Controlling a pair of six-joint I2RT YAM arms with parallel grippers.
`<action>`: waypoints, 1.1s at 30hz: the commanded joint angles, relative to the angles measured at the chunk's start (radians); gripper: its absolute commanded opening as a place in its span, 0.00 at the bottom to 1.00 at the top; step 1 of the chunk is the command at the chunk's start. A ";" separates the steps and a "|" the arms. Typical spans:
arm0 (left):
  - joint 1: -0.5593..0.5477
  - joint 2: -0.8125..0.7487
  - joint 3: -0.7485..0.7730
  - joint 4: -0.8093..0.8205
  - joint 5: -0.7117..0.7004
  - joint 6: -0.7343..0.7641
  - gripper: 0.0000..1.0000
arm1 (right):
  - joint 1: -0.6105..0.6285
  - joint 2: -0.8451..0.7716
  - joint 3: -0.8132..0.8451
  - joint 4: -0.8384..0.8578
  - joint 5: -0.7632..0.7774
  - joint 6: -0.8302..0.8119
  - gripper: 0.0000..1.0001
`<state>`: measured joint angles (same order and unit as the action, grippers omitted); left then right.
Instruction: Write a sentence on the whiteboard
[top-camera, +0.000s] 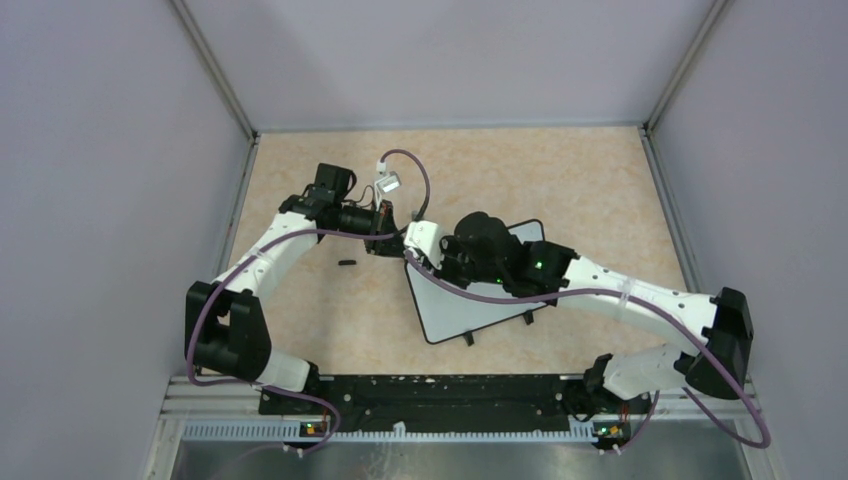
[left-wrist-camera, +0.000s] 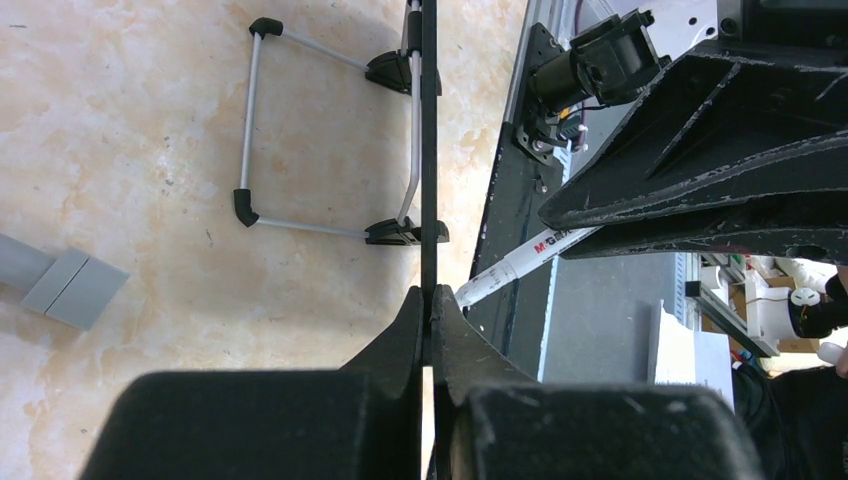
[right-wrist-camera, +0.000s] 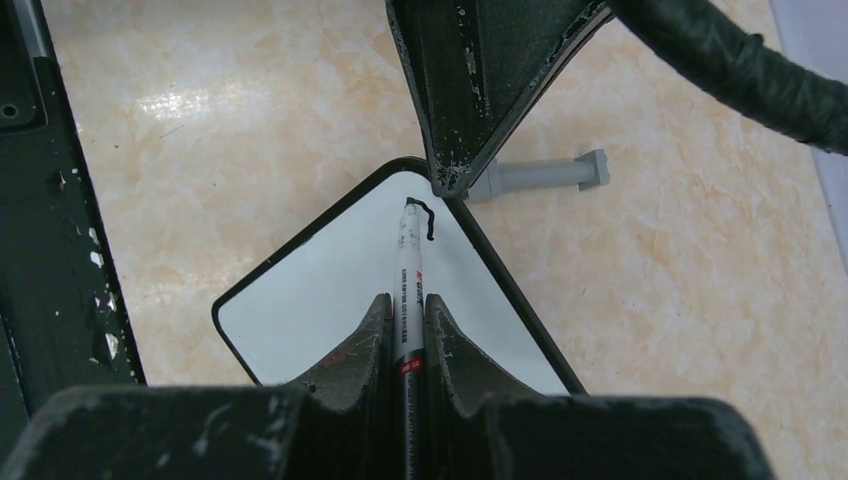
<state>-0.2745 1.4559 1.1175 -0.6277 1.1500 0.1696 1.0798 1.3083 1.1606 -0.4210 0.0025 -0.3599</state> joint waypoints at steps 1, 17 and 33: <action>-0.005 -0.025 -0.009 0.016 0.030 0.006 0.00 | 0.018 0.011 0.020 0.019 0.002 -0.017 0.00; -0.004 -0.026 -0.017 0.018 0.018 0.010 0.00 | 0.024 -0.026 -0.042 -0.026 -0.064 -0.034 0.00; -0.004 -0.038 -0.029 0.026 0.006 0.005 0.00 | 0.023 -0.070 -0.058 -0.018 0.035 -0.027 0.00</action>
<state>-0.2745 1.4483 1.1027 -0.6037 1.1477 0.1696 1.0912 1.2739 1.0935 -0.4660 -0.0017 -0.3851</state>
